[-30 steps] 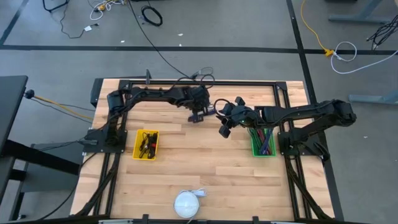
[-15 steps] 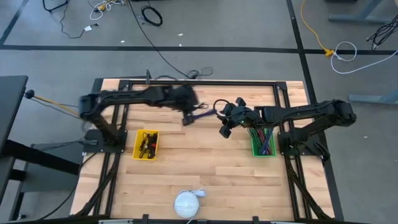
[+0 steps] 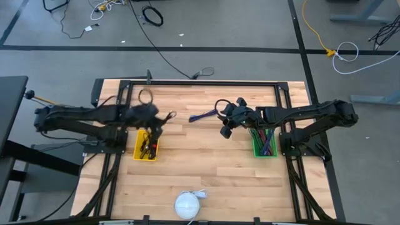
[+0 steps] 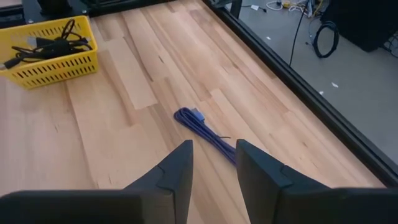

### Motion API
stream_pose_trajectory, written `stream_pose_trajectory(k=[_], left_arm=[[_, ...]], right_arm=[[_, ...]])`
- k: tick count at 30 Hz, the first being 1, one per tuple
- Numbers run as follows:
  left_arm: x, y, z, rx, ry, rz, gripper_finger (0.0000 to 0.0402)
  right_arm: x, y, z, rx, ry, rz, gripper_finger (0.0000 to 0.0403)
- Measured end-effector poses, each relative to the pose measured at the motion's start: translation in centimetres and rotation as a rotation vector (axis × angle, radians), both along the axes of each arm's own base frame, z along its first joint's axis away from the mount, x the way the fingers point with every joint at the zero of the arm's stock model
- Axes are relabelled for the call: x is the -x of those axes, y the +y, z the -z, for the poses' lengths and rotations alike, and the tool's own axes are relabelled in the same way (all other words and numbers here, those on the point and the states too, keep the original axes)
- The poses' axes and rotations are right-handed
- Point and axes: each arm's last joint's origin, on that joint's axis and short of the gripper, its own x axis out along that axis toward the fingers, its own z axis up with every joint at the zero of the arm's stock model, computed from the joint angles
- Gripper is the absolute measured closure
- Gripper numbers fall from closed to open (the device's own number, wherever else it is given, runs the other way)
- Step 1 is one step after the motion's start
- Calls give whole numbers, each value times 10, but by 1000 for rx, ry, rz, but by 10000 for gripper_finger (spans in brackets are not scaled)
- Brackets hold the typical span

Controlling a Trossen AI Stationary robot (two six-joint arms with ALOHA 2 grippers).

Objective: Pick & Place USB Port
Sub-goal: Put the black charger cable into the yellow basket

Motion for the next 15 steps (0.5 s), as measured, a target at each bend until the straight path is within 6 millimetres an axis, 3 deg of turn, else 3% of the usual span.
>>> stream_pose_trajectory(k=[5,8,15], left_arm=[[33,-20,22,136,39,-40,384],[55,-27,31,179,120,-164,384],[77,-42,27,318,43,-279,384]], right_arm=[[0,0,0,1,-4,0,280],[0,0,0,0,-4,-2,280],[0,0,0,7,10,-7,280]])
